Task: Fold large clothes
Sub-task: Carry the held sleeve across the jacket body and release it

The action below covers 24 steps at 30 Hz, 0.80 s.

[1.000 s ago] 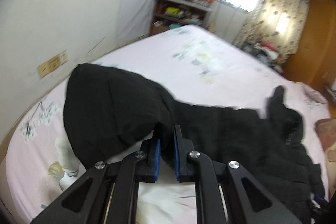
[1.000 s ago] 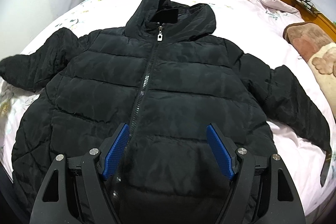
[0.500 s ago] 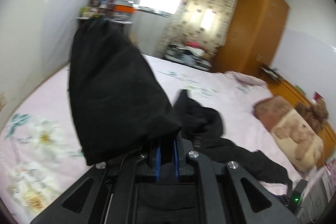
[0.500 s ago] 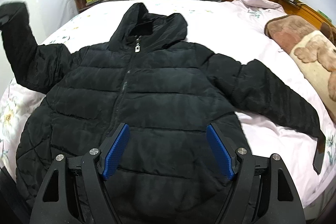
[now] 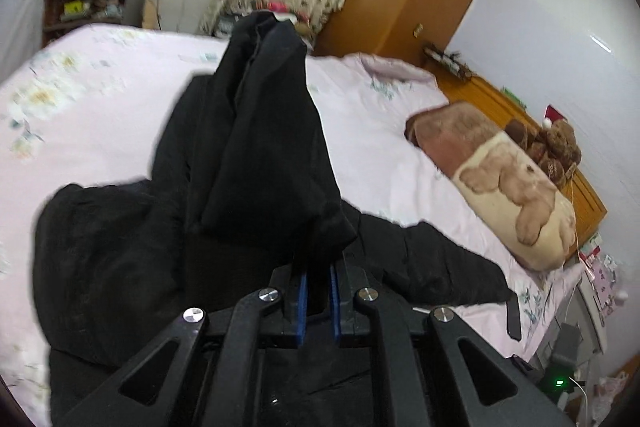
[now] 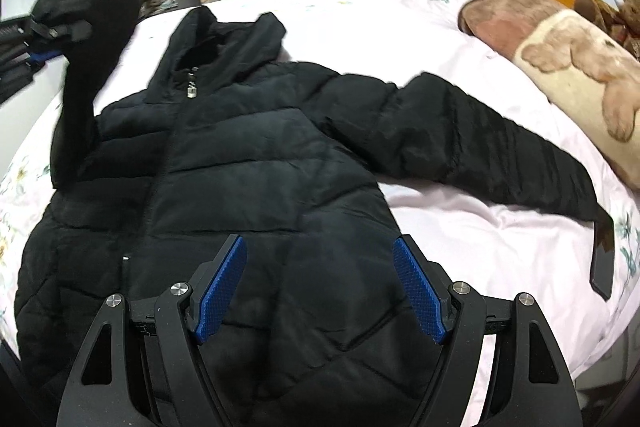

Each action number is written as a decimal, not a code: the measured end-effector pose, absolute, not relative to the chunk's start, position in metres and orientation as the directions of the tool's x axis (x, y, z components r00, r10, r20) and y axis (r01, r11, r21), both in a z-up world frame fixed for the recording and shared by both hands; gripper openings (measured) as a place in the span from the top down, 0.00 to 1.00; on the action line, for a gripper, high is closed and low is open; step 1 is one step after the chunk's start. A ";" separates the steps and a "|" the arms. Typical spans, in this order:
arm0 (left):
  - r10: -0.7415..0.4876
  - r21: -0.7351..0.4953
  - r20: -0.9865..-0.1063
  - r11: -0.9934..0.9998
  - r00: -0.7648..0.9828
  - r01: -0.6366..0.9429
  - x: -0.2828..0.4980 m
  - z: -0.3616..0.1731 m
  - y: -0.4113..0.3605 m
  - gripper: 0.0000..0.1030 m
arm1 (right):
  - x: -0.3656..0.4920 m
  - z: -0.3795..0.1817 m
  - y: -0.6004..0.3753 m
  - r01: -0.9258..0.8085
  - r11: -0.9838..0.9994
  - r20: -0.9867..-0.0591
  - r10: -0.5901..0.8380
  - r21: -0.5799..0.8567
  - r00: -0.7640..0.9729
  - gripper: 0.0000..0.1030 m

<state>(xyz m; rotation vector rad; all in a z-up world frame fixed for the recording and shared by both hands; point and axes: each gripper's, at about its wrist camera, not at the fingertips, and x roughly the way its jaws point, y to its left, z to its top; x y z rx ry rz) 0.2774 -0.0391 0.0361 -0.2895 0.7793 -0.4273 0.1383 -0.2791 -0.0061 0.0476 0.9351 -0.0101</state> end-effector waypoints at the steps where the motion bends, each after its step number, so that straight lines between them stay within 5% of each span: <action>1: -0.483 -0.415 -0.624 0.871 0.615 0.263 0.280 0.028 -0.040 0.91 | 0.139 -0.010 -0.283 0.036 0.999 -0.809 0.009 0.037 0.588 0.26; 6: -0.527 -0.465 -0.671 0.847 0.522 0.257 0.296 -0.011 -0.061 0.81 | 0.143 -0.020 -0.291 0.051 0.998 -0.819 0.007 0.044 0.574 0.26; 10: -0.591 -0.532 -0.640 0.802 0.491 0.273 0.294 -0.014 -0.059 0.26 | 0.149 -0.020 -0.291 0.046 0.997 -0.815 0.024 0.062 0.579 0.26; 16: -0.601 -0.518 -0.600 0.795 0.528 0.316 0.281 0.018 -0.034 0.23 | 0.167 -0.006 -0.278 0.020 0.995 -0.776 0.063 0.097 0.628 0.26; 22: -0.322 -0.302 -0.672 0.941 0.667 0.149 0.287 0.015 0.060 0.24 | 0.203 -0.007 -0.250 -0.074 0.991 -0.766 0.133 0.112 0.629 0.27; 24: -0.252 -0.274 -0.696 0.959 0.672 0.075 0.295 0.004 0.090 0.29 | 0.225 -0.013 -0.238 -0.104 0.988 -0.772 0.155 0.115 0.616 0.45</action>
